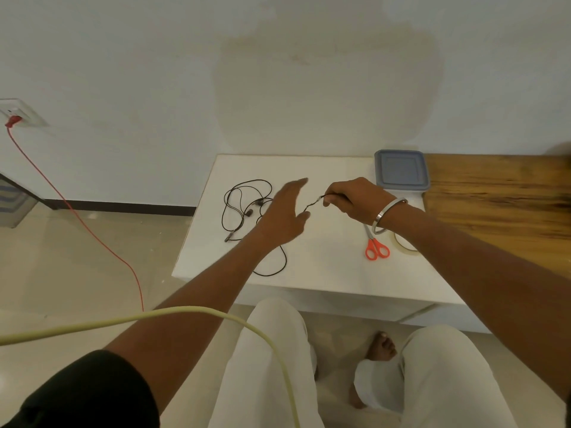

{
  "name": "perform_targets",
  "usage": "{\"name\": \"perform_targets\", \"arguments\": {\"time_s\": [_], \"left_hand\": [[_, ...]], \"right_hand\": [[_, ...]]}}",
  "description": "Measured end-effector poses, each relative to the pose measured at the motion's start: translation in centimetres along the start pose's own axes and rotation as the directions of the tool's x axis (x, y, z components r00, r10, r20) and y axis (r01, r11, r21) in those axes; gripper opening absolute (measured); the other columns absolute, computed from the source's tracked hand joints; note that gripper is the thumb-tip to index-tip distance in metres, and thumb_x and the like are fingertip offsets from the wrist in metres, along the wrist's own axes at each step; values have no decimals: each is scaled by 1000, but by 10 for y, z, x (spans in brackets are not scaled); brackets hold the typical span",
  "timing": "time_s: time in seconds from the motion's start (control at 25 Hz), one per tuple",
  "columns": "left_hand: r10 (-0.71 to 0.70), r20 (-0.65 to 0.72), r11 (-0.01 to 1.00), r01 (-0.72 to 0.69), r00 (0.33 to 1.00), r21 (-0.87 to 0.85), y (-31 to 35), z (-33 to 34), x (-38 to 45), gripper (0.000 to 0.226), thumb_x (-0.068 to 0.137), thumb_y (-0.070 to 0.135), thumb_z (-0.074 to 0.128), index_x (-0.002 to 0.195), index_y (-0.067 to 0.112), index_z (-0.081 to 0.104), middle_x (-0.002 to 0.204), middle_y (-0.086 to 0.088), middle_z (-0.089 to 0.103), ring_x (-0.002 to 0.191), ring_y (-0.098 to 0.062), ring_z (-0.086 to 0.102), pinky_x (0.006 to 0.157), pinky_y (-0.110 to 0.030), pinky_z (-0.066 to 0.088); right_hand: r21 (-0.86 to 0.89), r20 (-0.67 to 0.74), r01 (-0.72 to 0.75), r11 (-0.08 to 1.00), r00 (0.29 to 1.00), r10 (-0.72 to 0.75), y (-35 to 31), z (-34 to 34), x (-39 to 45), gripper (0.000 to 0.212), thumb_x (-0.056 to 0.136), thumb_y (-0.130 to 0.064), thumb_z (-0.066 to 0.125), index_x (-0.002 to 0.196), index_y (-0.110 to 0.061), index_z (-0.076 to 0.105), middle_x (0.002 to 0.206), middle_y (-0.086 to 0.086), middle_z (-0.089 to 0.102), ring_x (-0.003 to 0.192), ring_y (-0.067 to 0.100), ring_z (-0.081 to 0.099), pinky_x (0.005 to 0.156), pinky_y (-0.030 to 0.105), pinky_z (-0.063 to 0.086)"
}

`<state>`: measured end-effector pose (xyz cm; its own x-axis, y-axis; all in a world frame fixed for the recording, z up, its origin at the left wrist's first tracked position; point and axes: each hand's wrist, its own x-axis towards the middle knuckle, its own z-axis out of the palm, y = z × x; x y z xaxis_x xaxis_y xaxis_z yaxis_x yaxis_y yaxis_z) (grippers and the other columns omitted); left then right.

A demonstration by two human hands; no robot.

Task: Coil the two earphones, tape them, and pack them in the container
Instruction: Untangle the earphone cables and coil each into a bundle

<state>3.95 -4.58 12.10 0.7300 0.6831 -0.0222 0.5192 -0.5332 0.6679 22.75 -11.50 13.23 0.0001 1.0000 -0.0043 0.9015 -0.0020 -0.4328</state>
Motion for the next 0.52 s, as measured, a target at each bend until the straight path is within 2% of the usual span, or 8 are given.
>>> {"name": "perform_targets", "arguments": {"time_s": [0.04, 0.12, 0.16, 0.24, 0.36, 0.52], "left_hand": [[54, 21, 998, -53, 998, -47, 5, 4, -1, 54, 94, 10, 58, 144, 10, 38, 144, -5, 47, 133, -14, 41, 109, -22, 30], [81, 4, 990, -80, 997, -118, 8, 8, 0, 29, 97, 12, 53, 126, 10, 55, 118, -2, 67, 108, -8, 58, 89, -14, 40], [64, -15, 986, -66, 998, -151, 8, 8, 0, 19, 99, 13, 50, 115, 10, 59, 103, -4, 72, 92, -6, 63, 76, -12, 42], [27, -63, 980, -39, 998, -195, 5, 4, 2, 17, 100, 13, 47, 106, 9, 62, 84, -8, 72, 74, -9, 64, 62, -7, 40], [19, -129, 971, -49, 991, -234, 2, -6, 5, 19, 99, 13, 49, 107, 5, 65, 76, -6, 67, 72, -21, 67, 59, -6, 40], [32, -125, 964, -64, 992, -258, 2, -10, 9, 22, 99, 10, 49, 109, 5, 67, 74, 1, 64, 68, -19, 66, 63, -8, 43]], "right_hand": [[65, -5, 4, 998, 1000, -4, -5, 1, 1, 27, 98, -28, 42, 100, -14, 65, 65, -11, 54, 57, 3, 49, 56, 15, 35], [187, -32, -19, 982, 999, 25, -11, 3, 3, 26, 98, -26, 43, 97, -12, 65, 62, -11, 52, 54, 1, 48, 54, 13, 36], [274, -32, -48, 961, 998, 59, -12, 3, 2, 26, 98, -26, 43, 94, -12, 65, 60, -9, 53, 49, 2, 47, 51, 13, 38], [482, 30, -141, 865, 989, 145, -13, 1, 0, 24, 98, -25, 44, 91, -14, 64, 57, -3, 55, 43, 7, 47, 45, 19, 43], [660, 237, -299, 689, 953, 188, -15, 1, -4, 22, 97, -23, 46, 91, -13, 65, 56, -1, 56, 46, 14, 51, 50, 27, 48], [762, 442, -415, 496, 895, 70, -25, 6, -6, 22, 99, -19, 45, 101, -7, 63, 60, 2, 58, 53, 17, 57, 58, 29, 52]]}}
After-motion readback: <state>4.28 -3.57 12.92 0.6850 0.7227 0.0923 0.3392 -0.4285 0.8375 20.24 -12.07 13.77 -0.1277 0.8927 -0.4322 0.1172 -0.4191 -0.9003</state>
